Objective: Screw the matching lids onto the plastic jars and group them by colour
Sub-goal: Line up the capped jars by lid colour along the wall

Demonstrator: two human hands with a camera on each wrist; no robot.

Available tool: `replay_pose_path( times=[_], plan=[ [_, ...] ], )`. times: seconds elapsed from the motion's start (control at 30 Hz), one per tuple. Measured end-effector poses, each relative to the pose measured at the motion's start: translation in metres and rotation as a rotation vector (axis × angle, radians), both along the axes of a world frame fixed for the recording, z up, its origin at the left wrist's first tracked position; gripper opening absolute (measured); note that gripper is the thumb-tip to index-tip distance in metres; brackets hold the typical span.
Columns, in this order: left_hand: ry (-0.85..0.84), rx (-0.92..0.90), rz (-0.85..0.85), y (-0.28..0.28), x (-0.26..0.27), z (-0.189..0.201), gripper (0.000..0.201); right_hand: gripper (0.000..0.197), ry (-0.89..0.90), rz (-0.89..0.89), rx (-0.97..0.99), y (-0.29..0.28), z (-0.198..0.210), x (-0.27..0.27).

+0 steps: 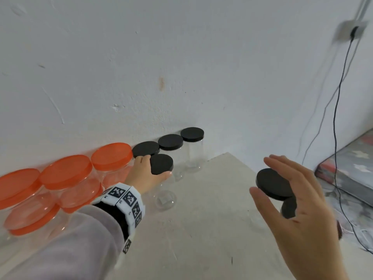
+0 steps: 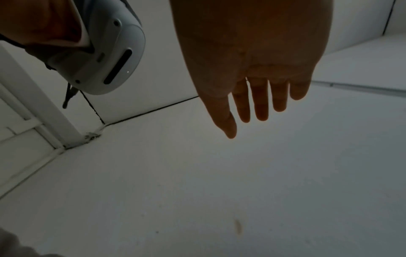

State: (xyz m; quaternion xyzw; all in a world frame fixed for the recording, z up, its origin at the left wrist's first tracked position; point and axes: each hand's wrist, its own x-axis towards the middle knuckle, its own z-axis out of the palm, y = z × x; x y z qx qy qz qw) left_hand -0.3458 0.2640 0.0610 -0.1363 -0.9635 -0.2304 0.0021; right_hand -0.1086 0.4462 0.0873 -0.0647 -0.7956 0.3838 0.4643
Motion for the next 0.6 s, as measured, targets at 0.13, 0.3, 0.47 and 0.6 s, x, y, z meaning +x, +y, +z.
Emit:
replay_pose_path(
  times=[0.13, 0.3, 0.47, 0.6],
  plan=[
    [-0.013, -0.024, -0.002, -0.002, 0.005, 0.006, 0.080, 0.055, -0.157, -0.183, 0.003, 0.036, -0.006, 0.035],
    [0.206, 0.033, -0.131, 0.025, 0.034, 0.015, 0.068, 0.085, -0.610, -0.215, -0.151, 0.069, -0.031, 0.057],
    [0.100, 0.117, -0.567, 0.092, 0.087, 0.031, 0.064, 0.085, -0.632, -0.144, -0.179, 0.078, -0.050, 0.062],
    [-0.037, -0.010, -0.764, 0.143, 0.112, 0.041, 0.068, 0.080, -0.578, -0.112, -0.200, 0.081, -0.057, 0.060]
  ],
)
